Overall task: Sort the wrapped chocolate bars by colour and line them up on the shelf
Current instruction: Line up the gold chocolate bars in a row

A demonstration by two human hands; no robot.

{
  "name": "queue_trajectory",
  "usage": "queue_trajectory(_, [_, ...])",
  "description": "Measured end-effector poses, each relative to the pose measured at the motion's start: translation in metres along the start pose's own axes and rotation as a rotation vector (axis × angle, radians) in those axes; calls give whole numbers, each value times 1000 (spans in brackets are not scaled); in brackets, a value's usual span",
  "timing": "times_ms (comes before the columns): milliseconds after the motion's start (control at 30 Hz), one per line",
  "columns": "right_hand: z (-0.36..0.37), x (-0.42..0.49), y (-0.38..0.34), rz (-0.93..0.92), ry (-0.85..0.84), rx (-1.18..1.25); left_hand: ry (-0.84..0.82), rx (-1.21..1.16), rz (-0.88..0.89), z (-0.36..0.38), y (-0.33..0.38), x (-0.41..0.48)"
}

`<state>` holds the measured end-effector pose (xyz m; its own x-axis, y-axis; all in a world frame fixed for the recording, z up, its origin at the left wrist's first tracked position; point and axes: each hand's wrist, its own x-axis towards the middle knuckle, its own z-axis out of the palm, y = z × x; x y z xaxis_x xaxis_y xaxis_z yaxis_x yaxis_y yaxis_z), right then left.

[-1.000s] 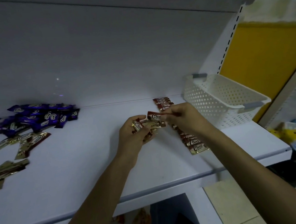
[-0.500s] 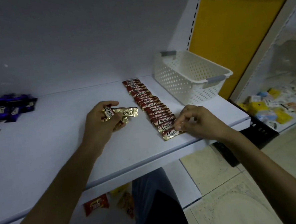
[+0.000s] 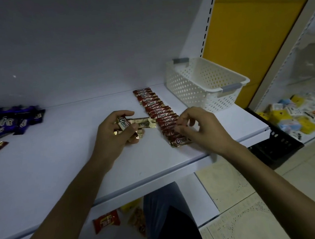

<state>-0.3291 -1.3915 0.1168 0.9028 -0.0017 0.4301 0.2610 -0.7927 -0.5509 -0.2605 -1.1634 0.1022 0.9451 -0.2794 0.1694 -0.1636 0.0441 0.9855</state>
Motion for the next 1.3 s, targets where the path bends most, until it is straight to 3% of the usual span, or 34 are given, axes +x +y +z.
queue_trajectory(200, [37, 34, -46, -23, -103, 1, -38, 4, 30, 0, 3, -2])
queue_trajectory(333, [37, 43, -45, 57, -49, 56, 22, -66, -23, 0, 1, 0])
queue_trajectory(567, [21, 29, -50, 229, -26, 492, 84, -158, -75, -4, -1, 4])
queue_trajectory(767, [12, 15, -38, 333, -42, 538, 57, -98, -64, -3, -2, 2])
queue_trajectory(967, [-19, -2, -11, 280, -145, 402, 44, -65, -51, -3, -5, 3])
queue_trajectory(1133, [-34, -11, 2, 207, -262, 140, 37, -40, -39, -2, -7, 4])
queue_trajectory(1300, [-22, -14, 5, 137, -272, 108, 38, -36, -28, -2, -7, 3])
